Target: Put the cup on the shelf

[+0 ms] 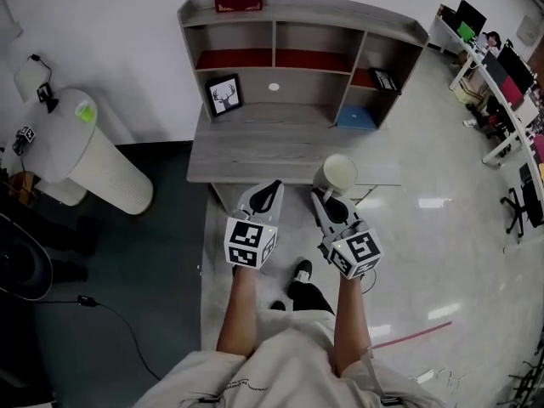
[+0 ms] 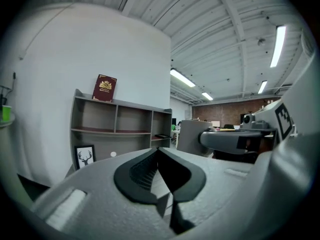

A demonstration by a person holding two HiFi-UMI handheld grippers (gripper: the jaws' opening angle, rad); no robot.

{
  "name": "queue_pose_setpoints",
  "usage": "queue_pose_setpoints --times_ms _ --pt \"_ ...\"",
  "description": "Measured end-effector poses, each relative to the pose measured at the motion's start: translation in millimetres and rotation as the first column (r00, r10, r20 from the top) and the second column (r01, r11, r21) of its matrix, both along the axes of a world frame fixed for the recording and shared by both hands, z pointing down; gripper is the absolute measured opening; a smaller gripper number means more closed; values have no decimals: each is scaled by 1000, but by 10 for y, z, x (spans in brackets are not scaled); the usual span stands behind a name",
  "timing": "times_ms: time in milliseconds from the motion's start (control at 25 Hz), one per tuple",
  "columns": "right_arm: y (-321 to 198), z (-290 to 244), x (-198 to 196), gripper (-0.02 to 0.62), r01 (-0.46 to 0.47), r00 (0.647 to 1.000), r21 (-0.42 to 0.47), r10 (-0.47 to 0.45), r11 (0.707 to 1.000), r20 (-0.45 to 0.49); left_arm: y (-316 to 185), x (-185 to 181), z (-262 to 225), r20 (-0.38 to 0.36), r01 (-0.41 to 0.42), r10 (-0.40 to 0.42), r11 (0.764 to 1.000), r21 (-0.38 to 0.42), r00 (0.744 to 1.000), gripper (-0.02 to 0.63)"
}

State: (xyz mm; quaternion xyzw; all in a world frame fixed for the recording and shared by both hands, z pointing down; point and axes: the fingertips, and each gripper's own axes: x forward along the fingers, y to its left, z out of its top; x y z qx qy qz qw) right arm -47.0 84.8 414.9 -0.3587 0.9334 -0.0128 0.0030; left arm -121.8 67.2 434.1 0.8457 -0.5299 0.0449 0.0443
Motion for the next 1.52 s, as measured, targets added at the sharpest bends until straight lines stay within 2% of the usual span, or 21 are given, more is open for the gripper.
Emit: queue_pose_setpoints --times_ms 120,480,840,1000,1280,1520 --pt "-215 -33 -119 17 36 999 0 -36 999 -12 -218 -60 8 31 32 -32 999 -4 999 11" --pt "-1130 -96 -344 17 86 996 1 -86 996 33 -1133 -228 -179 47 58 -58 998 7 997 11" --pt "-2027 -214 -203 17 76 996 25 -77 997 34 -1988 -122 -153 39 54 -54 998 -8 998 11" --pt "-2298 -126 -149 17 80 996 18 -81 997 35 -2193 -127 -47 51 45 -43 999 -31 998 11" --pt "-2808 -27 -132 17 112 993 24 -113 993 19 -2710 -174 -29 39 77 -76 997 -28 996 11" --pt "-3118 61 -90 17 122 991 19 -123 992 54 -2897 -78 18 61 43 -41 999 -32 997 11"
